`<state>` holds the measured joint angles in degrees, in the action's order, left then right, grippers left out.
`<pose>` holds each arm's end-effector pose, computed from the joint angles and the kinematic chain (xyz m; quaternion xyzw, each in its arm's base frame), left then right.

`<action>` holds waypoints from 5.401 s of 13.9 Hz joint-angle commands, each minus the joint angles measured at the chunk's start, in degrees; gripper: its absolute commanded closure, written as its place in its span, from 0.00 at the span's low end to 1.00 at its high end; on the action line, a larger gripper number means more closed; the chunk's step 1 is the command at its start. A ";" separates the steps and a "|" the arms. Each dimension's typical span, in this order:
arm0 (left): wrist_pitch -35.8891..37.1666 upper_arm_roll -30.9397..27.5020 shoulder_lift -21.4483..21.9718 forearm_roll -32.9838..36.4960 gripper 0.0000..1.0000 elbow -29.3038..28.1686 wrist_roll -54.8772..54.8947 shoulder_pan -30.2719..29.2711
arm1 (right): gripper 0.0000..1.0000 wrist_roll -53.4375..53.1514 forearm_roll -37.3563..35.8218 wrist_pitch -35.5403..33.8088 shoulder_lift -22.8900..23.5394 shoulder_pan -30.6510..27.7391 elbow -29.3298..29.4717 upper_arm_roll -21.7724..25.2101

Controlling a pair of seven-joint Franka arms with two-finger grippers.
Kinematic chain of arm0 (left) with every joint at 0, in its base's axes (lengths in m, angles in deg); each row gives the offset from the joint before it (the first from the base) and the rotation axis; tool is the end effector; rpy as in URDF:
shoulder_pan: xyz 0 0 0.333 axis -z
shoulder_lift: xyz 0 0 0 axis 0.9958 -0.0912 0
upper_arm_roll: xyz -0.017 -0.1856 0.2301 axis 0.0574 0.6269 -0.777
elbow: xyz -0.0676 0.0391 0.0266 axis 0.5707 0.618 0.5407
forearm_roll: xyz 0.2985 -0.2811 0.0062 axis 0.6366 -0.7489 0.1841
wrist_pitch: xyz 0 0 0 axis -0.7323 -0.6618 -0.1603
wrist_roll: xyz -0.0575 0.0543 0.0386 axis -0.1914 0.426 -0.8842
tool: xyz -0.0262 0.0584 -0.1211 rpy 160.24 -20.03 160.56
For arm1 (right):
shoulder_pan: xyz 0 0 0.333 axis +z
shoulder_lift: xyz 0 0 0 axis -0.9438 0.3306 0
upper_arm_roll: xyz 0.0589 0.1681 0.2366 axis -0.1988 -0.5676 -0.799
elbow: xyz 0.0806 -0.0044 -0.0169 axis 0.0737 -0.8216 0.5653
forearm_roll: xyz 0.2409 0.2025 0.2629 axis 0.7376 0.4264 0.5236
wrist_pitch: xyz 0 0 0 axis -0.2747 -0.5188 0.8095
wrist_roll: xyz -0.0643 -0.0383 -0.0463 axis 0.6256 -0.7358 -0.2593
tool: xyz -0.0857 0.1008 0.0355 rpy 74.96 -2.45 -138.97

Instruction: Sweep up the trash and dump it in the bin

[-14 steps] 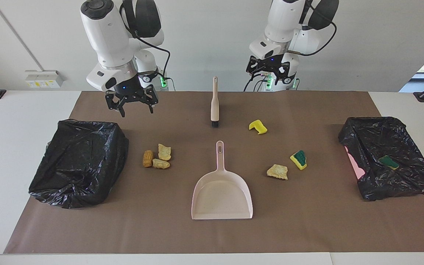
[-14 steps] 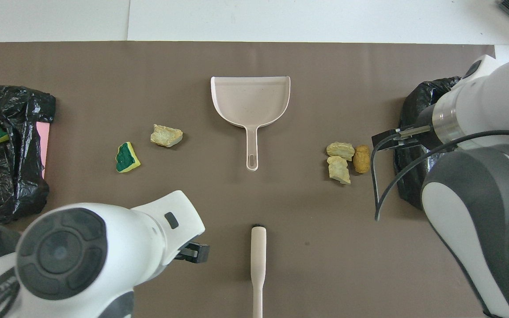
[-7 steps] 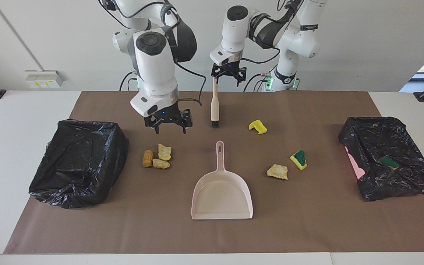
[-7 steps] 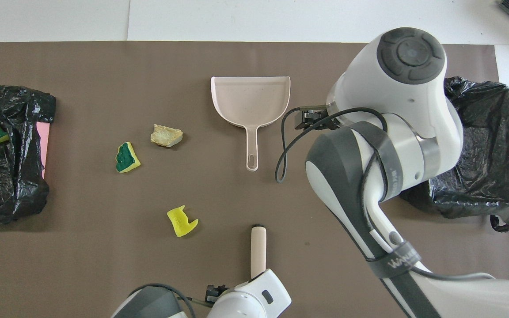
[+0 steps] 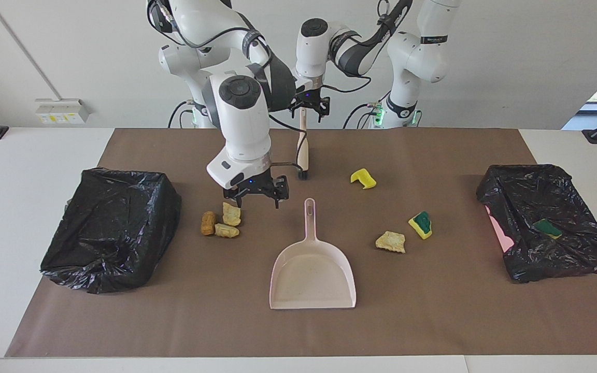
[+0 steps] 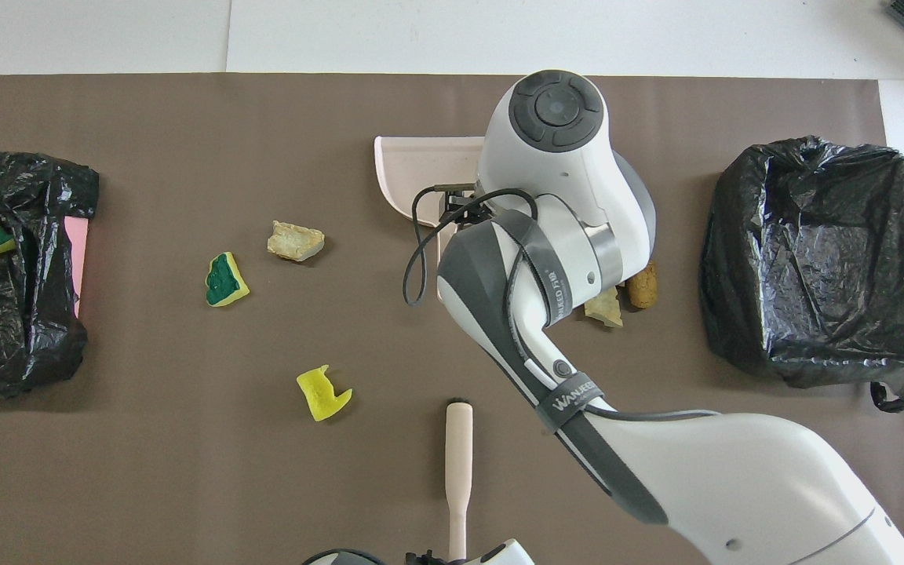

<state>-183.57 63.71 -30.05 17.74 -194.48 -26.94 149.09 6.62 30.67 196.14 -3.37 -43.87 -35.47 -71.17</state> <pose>0.1702 -0.4510 0.3021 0.9908 -0.1303 -0.0301 0.0182 0.6490 0.3418 0.3733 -0.9998 0.0116 -0.0078 0.0142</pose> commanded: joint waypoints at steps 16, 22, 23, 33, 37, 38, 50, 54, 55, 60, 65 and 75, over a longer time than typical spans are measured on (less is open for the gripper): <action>10.96 -1.78 1.04 -0.08 1.00 2.27 0.49 -1.82 | 0.01 -2.14 0.74 7.52 3.05 2.53 -5.50 -1.60; 21.71 -1.69 7.54 6.06 1.00 2.97 4.26 -13.58 | 0.90 -2.23 1.45 8.23 3.14 2.26 -5.67 -1.60; 22.67 -1.78 9.56 6.16 1.00 2.98 6.27 -16.65 | 1.00 -3.10 1.62 7.88 3.05 2.52 -5.50 -1.60; 22.86 -1.69 11.78 9.41 1.00 2.80 22.27 -45.04 | 1.00 38.15 1.18 -0.72 -7.30 -3.89 -8.82 -1.60; 17.96 -1.69 7.40 9.50 1.00 2.36 24.57 -52.52 | 1.00 51.97 -6.17 -2.59 -16.35 -1.53 -20.49 -1.60; 15.50 -1.69 5.73 9.41 1.00 2.36 26.14 -54.63 | 1.00 55.91 -6.90 -2.15 -17.77 -0.82 -23.14 -1.69; 5.38 -1.60 -3.16 9.50 1.00 2.97 41.71 -58.96 | 1.00 70.64 -6.99 5.67 -24.46 1.47 -40.65 -1.69; 5.37 -1.25 -4.92 9.07 1.00 3.85 42.15 -54.40 | 1.00 67.13 -6.64 7.68 -23.94 2.08 -41.00 -1.78; 5.46 -1.16 -5.10 8.71 1.00 3.94 42.06 -54.22 | 1.00 65.81 -6.64 8.39 -23.50 3.13 -41.35 -1.69; 6.25 -1.16 -4.58 4.67 1.00 3.42 42.24 -50.88 | 1.00 65.45 -6.64 8.49 -23.49 3.06 -41.44 -1.69; 7.04 -1.07 -3.96 4.32 1.00 3.41 42.41 -42.37 | 1.00 64.22 -6.64 8.93 -23.49 3.05 -42.24 -1.69; 17.64 -1.86 -2.29 -3.42 1.00 10.69 30.81 -27.49 | 1.00 63.78 -6.64 8.84 -23.49 3.05 -42.24 -1.78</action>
<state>-172.13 63.38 -33.29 15.17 -187.27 4.66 121.84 72.11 24.55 203.64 -25.88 -40.34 -76.19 -72.55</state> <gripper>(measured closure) 0.731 0.683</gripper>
